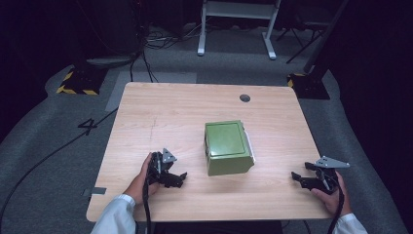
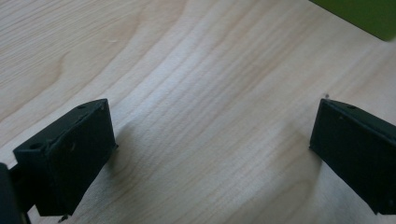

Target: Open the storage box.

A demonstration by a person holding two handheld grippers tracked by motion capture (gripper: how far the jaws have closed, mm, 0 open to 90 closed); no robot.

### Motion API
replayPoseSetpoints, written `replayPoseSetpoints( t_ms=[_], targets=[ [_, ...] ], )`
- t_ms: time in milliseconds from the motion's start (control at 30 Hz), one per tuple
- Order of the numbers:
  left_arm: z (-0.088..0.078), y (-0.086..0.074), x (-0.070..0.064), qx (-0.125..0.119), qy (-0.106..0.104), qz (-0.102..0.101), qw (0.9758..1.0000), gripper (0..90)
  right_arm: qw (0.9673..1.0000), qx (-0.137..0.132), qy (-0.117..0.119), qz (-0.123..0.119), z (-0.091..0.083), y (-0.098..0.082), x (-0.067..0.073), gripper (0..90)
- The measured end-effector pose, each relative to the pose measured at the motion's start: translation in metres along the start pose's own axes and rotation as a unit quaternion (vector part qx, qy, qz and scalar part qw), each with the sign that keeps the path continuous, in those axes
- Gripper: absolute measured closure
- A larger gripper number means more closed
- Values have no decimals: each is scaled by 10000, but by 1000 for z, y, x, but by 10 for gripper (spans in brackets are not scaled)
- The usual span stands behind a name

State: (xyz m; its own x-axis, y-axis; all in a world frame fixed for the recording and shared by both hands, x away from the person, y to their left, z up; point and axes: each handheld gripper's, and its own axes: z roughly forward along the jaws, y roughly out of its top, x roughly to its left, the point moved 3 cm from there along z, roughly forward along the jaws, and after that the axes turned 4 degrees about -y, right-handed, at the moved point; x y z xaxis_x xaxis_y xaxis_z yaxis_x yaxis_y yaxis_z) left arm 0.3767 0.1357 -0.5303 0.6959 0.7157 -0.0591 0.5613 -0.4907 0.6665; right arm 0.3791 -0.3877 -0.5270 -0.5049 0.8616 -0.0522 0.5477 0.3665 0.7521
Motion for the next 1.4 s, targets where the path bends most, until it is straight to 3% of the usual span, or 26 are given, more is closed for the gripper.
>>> replayPoseSetpoints(
  t_ms=[67,100,133,167,400,667,800,1167,1400],
  targets=[
    [0,0,0,12,-61,84,9999,1,10000,2,-2,1,0,0,0,216],
    [-1,0,1,19,-220,270,9994,4,10000,7,-9,6,0,0,0,214],
    [-1,0,1,19,-220,270,9994,4,10000,12,-17,13,0,0,0,212],
    [-1,-1,0,29,-369,376,9986,3,10000,12,-24,20,1,1,0,211],
    [3,2,-11,60,-512,571,9970,5,9999,44,-95,63,2,2,0,179],
    [3,3,-13,54,-518,602,9968,5,9997,-14,-174,159,0,7,-4,187],
    [3,3,-13,45,-538,616,9966,5,9997,-78,-197,81,-4,14,-4,190],
    [3,2,-13,42,-561,618,9965,5,9992,-314,-196,-156,-11,59,5,197],
    [-2,-3,-11,57,-626,688,9956,5,9981,-551,-26,-286,-3,89,23,197]
  ],
)
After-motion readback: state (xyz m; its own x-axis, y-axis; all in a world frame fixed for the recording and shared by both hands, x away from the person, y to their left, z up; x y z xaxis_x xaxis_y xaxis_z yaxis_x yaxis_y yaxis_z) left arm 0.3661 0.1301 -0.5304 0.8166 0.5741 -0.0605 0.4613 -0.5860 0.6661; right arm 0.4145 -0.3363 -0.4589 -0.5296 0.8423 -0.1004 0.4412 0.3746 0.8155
